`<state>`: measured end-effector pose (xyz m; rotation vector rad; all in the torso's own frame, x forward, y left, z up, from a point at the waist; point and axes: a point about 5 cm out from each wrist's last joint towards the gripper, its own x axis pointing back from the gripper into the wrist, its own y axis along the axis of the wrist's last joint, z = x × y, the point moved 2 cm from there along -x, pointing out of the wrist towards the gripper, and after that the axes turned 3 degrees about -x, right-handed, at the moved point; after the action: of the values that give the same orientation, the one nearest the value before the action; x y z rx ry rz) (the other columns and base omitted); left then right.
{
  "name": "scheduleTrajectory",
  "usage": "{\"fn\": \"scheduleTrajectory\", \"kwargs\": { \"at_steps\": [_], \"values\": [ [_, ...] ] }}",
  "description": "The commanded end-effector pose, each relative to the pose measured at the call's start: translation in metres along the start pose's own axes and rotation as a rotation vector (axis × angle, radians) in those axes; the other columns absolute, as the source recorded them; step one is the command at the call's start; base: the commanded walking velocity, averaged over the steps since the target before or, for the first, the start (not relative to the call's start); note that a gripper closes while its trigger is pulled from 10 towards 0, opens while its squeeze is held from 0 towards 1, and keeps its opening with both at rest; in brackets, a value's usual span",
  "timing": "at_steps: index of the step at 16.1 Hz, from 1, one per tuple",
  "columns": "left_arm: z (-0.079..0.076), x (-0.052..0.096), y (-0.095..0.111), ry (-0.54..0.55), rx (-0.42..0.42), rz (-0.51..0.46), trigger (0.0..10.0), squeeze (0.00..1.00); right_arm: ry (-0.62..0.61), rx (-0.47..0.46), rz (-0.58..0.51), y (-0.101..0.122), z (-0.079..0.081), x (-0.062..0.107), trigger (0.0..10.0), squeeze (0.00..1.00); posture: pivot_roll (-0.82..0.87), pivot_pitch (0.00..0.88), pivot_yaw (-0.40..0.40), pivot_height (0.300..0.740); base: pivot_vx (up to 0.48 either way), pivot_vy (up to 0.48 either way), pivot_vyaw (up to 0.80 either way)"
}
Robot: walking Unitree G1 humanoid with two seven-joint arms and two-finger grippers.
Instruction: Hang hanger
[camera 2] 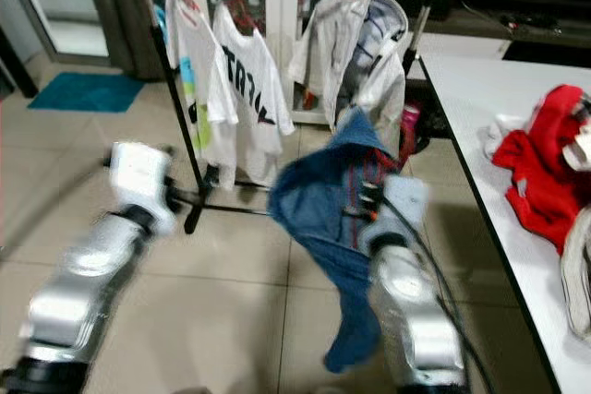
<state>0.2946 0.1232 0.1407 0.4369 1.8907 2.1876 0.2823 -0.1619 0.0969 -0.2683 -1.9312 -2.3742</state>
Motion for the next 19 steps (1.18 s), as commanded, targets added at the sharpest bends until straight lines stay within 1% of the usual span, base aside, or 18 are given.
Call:
{"fn": "scheduleTrajectory", "kwargs": {
  "at_steps": [1, 12, 19],
  "values": [
    [0.0083, 0.0030, 0.0014, 0.023, -0.020, -0.002, 10.0, 0.00, 0.032, -0.009, -0.047, 0.0113, 0.0069, -0.0009, 10.0, 0.00, 0.05, 0.033, -0.024, 0.740, 0.337, 0.000, 0.00],
    [0.0041, 0.0067, -0.0022, 0.004, -0.024, 0.010, 10.0, 0.00, 0.063, -0.003, -0.038, 0.0098, 0.0089, 0.0004, 10.0, 0.00, 0.05, 0.028, -0.033, 0.740, 0.335, 0.000, 0.00],
    [0.0053, 0.0092, -0.0039, 0.012, -0.022, 0.015, 10.0, 0.00, 0.082, 0.001, -0.027, 0.0074, 0.0106, 0.0005, 10.0, 0.00, 0.06, 0.032, -0.036, 0.740, 0.336, 0.000, 0.00]
  ]
}}
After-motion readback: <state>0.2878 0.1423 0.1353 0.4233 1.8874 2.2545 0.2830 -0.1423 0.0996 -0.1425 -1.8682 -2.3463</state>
